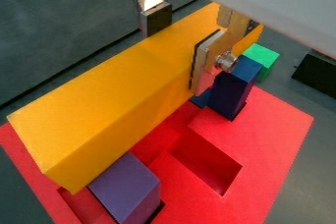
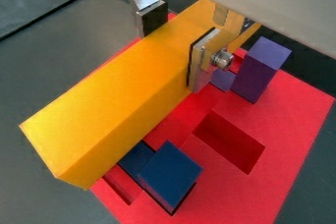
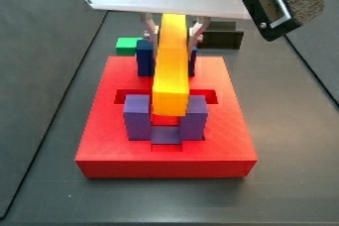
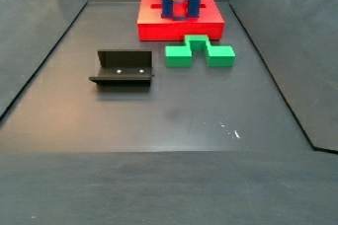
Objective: Pick up the yellow object. Move up. Move to above the board. Insert the yellow object.
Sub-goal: Insert the yellow object.
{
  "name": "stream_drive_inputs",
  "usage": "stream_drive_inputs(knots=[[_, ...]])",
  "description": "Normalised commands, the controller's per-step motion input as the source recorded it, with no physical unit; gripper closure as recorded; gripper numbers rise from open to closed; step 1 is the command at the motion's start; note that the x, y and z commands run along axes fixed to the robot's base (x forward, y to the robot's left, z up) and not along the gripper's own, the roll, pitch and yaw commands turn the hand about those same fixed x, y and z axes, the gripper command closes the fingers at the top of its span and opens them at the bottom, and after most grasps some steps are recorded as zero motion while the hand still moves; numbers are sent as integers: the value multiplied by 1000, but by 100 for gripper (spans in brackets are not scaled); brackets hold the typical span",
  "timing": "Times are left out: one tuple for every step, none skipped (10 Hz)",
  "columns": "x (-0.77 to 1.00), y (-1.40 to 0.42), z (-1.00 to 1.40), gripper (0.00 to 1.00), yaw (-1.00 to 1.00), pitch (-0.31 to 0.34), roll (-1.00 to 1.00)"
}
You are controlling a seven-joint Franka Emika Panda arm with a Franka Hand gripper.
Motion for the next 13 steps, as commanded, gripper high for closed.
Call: stream_drive_inputs(knots=[[-94, 0, -34, 100, 3, -10, 0], [-57, -37, -54, 100, 49, -26, 0], [-54, -9, -54, 100, 40, -23, 0], [-37, -14, -66, 100, 40, -20, 0], [-74, -77, -131, 100, 86, -33, 0], [0, -74, -123, 100, 97, -41, 0], [3, -80, -117, 100, 80, -36, -1], [-37, -57, -77, 100, 11, -43, -31], [-71, -37, -43, 100, 6, -27, -31], [0, -17, -34, 100, 57, -26, -36], [0, 0, -46, 100, 60, -26, -46], [0, 0, -54, 100, 89, -30, -63], [0, -3, -49, 100, 106, -47, -67]])
